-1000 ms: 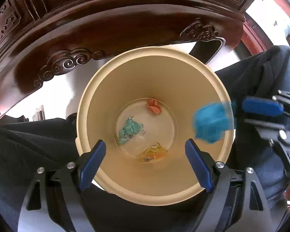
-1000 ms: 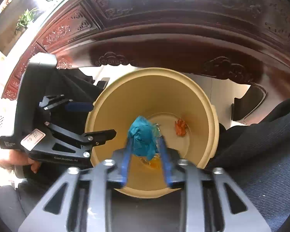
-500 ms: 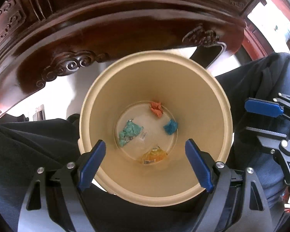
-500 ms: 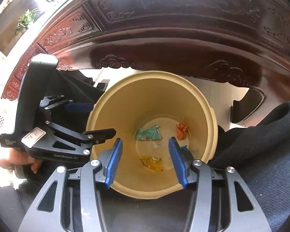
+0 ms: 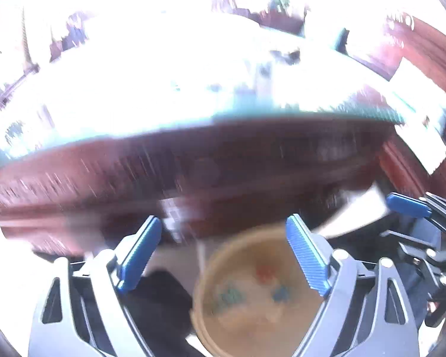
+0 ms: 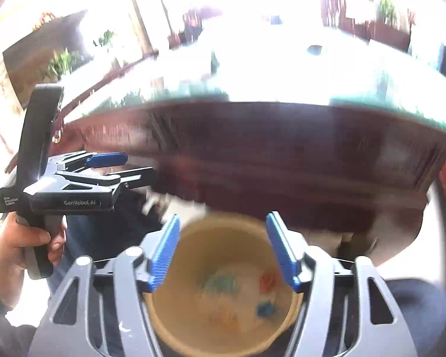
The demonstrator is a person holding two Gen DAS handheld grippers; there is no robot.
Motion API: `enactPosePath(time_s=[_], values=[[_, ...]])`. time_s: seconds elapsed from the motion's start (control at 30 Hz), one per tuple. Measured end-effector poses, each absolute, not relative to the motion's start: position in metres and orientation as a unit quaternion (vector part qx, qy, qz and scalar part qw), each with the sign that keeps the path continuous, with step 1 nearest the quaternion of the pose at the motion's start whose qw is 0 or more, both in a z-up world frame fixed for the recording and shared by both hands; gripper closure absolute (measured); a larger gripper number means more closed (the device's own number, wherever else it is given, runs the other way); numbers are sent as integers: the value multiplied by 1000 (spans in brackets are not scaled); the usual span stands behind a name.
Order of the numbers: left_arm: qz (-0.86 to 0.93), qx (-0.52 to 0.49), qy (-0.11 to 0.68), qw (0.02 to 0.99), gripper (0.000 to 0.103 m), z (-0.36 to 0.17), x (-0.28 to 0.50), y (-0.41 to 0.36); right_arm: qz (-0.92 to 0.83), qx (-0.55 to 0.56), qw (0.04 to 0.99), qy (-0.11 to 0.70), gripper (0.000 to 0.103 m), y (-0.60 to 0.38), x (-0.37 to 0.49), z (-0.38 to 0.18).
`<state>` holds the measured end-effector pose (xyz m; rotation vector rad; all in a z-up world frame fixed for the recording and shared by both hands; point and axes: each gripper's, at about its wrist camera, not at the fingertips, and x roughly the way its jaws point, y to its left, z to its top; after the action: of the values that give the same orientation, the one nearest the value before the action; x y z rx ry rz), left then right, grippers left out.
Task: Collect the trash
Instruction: 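Grasp the white paper stack with the left tool while the right grasps the brown pad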
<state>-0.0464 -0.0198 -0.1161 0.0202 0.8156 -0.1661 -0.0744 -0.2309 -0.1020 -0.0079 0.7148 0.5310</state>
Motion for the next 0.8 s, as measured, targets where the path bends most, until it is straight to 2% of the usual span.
enactPosePath(time_s=[0.13, 0.23, 0.47, 0.8], values=[[-47, -1, 350, 935, 4, -81, -25, -15, 246, 0, 933, 264, 14, -231, -70, -57], [-43, -37, 344, 937, 4, -66, -3, -15, 244, 6, 945, 219, 8, -228, -66, -36], [-8, -59, 352, 934, 4, -63, 46, -35, 240, -21, 954, 176, 8, -218, -48, -19], [34, -77, 373, 924, 4, -69, 91, -40, 243, -5, 952, 184, 8, -227, -6, -10]])
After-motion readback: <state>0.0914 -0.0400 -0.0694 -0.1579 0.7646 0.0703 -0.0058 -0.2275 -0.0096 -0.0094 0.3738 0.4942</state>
